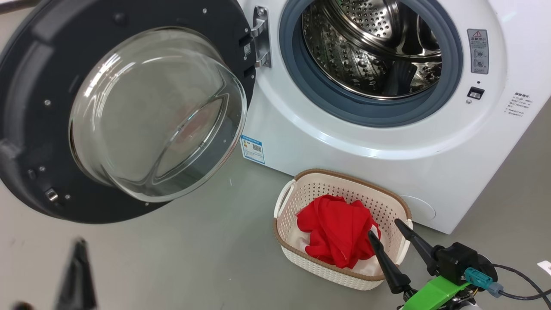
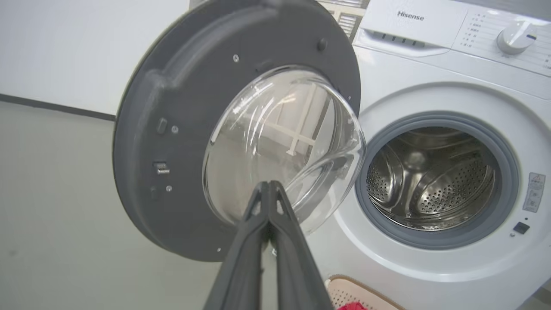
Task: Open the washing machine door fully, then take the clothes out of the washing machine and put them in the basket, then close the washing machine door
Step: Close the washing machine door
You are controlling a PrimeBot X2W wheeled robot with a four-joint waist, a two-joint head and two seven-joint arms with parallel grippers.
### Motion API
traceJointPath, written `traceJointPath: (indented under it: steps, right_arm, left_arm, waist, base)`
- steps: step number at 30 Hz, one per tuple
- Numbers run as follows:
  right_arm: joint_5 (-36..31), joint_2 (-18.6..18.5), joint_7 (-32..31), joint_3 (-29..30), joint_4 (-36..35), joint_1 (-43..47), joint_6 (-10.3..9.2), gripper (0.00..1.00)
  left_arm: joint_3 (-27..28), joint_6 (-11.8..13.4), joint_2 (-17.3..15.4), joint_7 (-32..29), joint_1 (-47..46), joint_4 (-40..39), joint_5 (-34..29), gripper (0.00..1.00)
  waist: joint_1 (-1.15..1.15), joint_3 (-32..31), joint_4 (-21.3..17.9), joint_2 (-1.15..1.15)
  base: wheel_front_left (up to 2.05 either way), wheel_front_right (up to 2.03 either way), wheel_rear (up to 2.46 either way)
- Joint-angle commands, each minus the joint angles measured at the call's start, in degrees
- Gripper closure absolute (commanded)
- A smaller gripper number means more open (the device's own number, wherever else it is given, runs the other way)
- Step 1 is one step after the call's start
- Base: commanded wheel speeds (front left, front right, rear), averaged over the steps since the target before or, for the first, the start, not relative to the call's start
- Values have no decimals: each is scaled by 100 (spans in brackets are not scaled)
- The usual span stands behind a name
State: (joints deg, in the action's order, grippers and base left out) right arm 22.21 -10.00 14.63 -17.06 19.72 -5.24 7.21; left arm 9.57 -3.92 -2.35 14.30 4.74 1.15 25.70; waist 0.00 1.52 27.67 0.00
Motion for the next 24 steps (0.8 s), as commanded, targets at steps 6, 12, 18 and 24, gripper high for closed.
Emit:
traceJointPath:
  steps: [6,12,18,24]
  right_arm:
    - [32,6,37,-73,-145,-109,28,0]
    - [9,3,37,-84,-146,-176,28,0]
    - [-28,-41,37,-55,-153,-248,28,0]
    - [-79,-57,37,-45,-147,-375,28,0]
  left_arm:
    - [871,-281,-364,70,-1084,-566,-29,100]
    - [1307,-352,-1188,70,-2168,-564,366,100]
    - [1356,-355,-2172,70,-3150,-48,1336,100]
    - [1215,-356,-3046,44,-4069,1218,2619,100]
  waist:
    - [0,80,-31,0]
    - [0,248,-125,0]
    - [0,451,-182,0]
    - [0,670,-243,0]
  base:
    - [0,0,0]
    - [0,0,0]
    - [0,0,0]
    - [0,0,0]
